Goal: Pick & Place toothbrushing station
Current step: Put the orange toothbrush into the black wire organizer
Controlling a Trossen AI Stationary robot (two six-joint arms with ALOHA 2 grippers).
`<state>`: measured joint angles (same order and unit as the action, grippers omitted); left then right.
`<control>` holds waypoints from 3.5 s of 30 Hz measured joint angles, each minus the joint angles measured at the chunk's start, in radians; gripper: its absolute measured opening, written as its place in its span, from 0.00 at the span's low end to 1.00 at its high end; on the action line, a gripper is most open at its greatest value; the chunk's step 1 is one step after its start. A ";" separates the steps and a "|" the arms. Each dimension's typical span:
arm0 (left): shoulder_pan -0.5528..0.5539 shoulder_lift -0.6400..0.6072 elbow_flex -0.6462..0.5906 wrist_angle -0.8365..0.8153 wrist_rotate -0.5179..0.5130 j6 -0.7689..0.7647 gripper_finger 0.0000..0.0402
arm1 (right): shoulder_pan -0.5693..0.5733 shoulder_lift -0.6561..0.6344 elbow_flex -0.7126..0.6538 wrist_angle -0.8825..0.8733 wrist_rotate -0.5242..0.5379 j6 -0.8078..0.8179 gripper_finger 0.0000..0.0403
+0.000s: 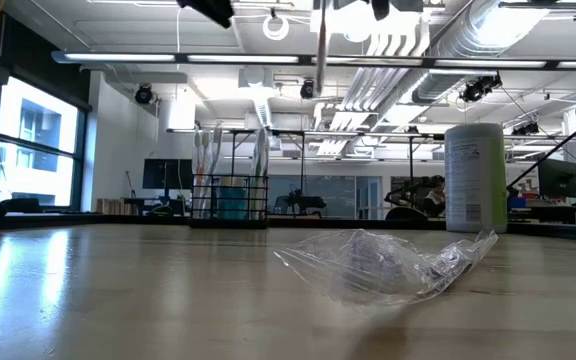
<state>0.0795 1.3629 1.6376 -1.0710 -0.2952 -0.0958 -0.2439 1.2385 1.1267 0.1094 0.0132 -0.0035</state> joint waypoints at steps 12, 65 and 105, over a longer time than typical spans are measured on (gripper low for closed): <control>0.000 -0.124 0.000 -0.221 -0.041 -0.067 0.46 | -0.159 0.232 0.001 0.367 -0.128 0.055 0.04; 0.300 -0.281 -0.402 0.201 0.265 0.125 0.46 | -0.239 0.619 0.276 0.333 -0.018 -0.016 0.04; 0.300 -0.282 -0.402 0.208 0.270 0.117 0.46 | -0.238 0.763 0.275 0.298 -0.014 0.088 0.04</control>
<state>0.3794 1.0809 1.2358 -0.8631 -0.0250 0.0215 -0.4815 2.0010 1.4021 0.4076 -0.0011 0.0848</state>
